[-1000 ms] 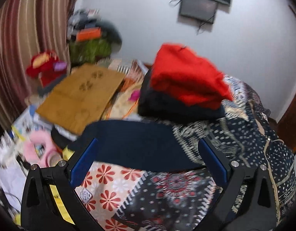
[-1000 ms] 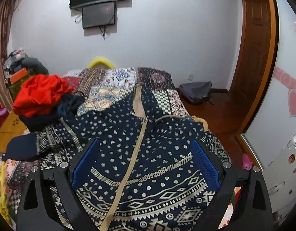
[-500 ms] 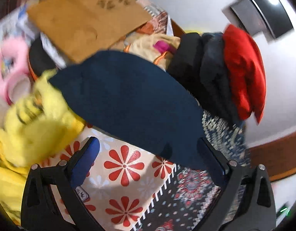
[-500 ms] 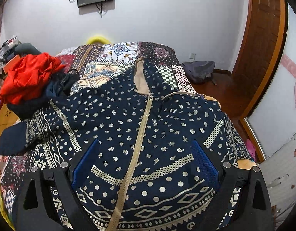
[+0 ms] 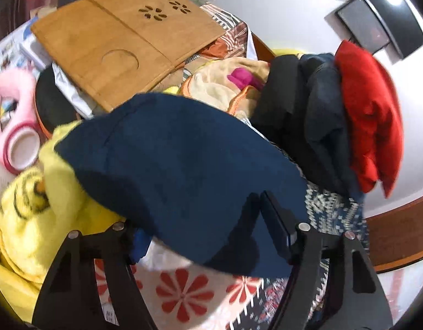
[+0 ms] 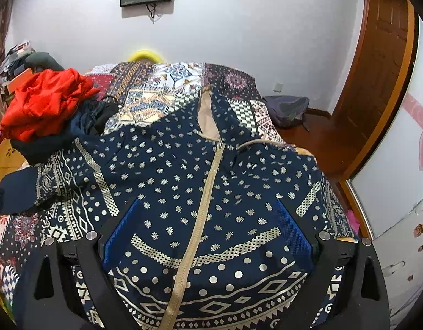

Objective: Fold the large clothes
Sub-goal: 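Grasp the navy hoodie sleeve cuff with the left gripper and lift it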

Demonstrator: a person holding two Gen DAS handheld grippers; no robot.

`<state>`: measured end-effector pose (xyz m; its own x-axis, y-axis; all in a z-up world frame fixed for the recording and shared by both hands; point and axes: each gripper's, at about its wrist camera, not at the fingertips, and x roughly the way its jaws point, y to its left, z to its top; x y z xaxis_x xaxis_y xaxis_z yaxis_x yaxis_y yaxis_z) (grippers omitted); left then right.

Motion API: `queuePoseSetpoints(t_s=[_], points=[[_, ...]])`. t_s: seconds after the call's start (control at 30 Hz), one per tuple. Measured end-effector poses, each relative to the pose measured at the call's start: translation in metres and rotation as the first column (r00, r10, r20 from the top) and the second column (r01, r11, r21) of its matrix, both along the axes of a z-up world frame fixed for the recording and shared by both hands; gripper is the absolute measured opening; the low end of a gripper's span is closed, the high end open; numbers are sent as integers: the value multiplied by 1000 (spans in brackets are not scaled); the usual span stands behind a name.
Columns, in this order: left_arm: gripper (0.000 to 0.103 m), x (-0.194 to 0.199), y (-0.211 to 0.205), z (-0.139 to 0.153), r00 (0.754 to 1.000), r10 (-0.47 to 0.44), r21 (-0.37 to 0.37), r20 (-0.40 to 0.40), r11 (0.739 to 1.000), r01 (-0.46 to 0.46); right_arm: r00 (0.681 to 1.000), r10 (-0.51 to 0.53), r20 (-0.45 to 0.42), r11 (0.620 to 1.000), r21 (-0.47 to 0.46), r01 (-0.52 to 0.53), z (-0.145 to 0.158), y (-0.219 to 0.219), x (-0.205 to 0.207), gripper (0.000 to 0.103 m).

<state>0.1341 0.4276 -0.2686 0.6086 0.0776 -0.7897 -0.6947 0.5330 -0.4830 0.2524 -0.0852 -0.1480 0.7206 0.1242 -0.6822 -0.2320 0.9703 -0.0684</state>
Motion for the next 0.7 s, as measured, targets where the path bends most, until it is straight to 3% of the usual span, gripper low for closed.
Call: queuePoseSetpoints(t_s=[0.1,0.2,0.27,0.33,0.47,0.7], points=[[50,12,-7,11,999,-6,116,-53,993,12,1000,0,26,1000,3,0,10,0,-7,94],[21,18,-13,26,995,19,218,-99,976,4,998,-2,57,1000,-10,2,19,-1,-16,94],[10,19,-14,37,998,-16,192,-54,981,27,997,-3,73,1000,-20,4,23,-3,-22,94],[9,18,-22,53,998,-67,167,18,984,63,996,-3,92,1000,-22,5,27,-6,-29,94],[8,24,-50,95,983,-157,226,98,965,132,995,-5,104,1000,-7,6,32,-11,-36,94],[8,40,-127,181,910,-347,364,226,897,251,992,-2,125,999,35,-3,37,-22,-41,94]])
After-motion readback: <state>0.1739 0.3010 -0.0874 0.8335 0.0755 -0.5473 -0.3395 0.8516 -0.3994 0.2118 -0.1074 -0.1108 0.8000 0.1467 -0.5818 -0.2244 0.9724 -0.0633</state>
